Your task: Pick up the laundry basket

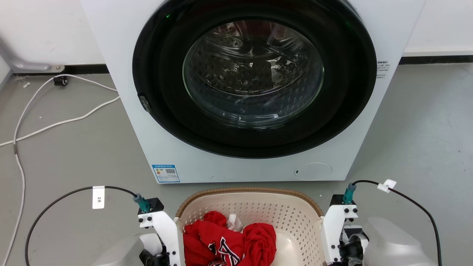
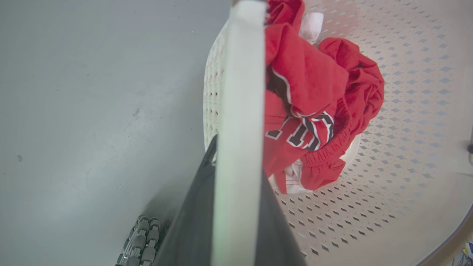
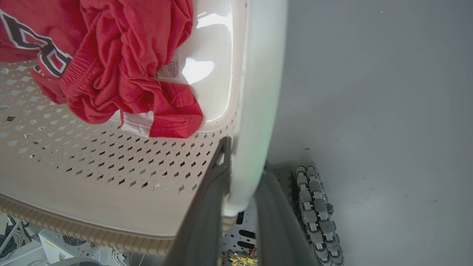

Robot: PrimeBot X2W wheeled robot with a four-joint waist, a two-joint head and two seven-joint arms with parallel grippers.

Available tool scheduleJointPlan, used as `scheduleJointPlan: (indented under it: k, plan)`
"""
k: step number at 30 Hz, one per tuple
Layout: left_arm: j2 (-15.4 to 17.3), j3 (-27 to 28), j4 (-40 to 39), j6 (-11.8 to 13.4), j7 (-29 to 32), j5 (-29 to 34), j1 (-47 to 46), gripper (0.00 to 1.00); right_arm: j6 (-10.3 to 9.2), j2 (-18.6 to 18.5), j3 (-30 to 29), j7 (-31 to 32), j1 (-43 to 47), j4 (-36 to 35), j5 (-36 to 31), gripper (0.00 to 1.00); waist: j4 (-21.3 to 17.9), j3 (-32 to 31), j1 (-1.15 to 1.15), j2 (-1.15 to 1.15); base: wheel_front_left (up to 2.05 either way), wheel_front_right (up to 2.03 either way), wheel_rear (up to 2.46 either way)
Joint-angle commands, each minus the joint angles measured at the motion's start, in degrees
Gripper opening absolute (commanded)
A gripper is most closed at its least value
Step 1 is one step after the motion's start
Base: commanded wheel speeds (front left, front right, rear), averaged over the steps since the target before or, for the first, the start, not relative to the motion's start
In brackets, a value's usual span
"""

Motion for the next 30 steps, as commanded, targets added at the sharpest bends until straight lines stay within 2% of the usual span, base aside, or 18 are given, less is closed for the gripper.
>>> scheduleJointPlan:
  k: [1,30]
  plan:
    - [-2.4,0.0,-1.8,-1.1,-0.4,-0.8,-0.3,0.0,0.79,2.4,-0.4,0.1,0.8,-1.0,0.7,0.0,-0.1,0.0,0.0,0.0,0.0,0.0,0.0]
    - [-2.4,-1.6,-1.7,-1.1,-0.8,-2.5,0.0,0.0,0.79,2.4,-0.3,0.7,0.7,-1.0,1.7,0.0,-0.6,0.1,0.0,0.0,0.0,0.0,0.0]
